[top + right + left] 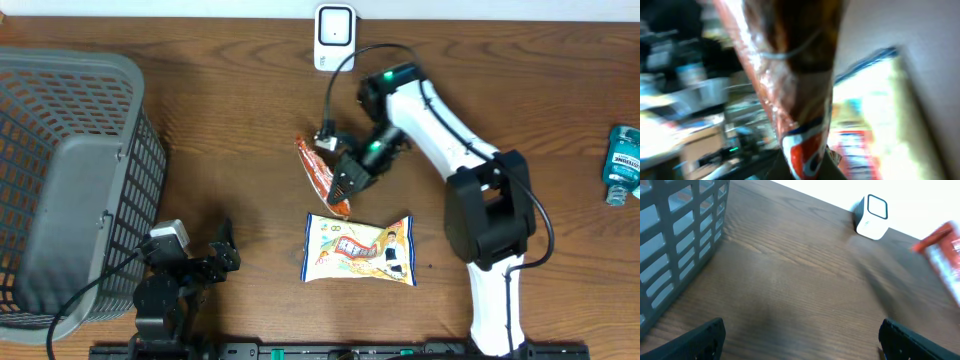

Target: Scan the item barcode

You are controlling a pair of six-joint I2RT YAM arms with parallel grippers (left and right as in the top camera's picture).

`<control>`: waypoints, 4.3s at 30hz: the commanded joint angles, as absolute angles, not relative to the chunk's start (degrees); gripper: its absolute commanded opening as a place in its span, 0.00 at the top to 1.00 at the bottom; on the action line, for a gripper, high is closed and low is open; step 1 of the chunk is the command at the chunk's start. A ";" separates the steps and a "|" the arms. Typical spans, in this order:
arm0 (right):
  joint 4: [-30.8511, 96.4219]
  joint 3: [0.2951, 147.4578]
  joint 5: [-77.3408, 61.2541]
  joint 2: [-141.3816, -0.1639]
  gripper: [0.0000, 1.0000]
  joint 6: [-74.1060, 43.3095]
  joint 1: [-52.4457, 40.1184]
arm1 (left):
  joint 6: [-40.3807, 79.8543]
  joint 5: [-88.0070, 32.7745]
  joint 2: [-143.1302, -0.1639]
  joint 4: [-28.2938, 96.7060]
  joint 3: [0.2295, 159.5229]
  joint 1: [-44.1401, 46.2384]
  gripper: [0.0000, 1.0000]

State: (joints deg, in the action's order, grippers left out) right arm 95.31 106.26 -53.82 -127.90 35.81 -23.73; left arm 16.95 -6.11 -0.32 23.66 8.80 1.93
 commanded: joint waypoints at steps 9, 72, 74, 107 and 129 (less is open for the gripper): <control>97.51 104.60 -86.13 -128.51 0.99 45.06 -27.09 | 17.50 -6.68 -0.21 23.59 8.47 1.74 0.02; 22.63 135.13 7.16 -145.88 0.99 33.39 -22.41 | 17.50 -6.68 -0.21 23.59 8.47 1.74 0.02; 22.68 135.33 7.18 -145.88 0.99 33.36 -21.91 | 17.47 -6.68 -0.21 23.59 8.47 1.74 0.02; 68.88 115.39 25.39 -134.30 0.99 -12.38 20.40 | 17.47 -6.68 -0.21 23.59 8.47 1.74 0.02; 82.28 123.59 7.35 -110.21 0.01 -19.97 11.77 | 17.50 -6.68 -0.21 23.59 8.47 1.74 0.02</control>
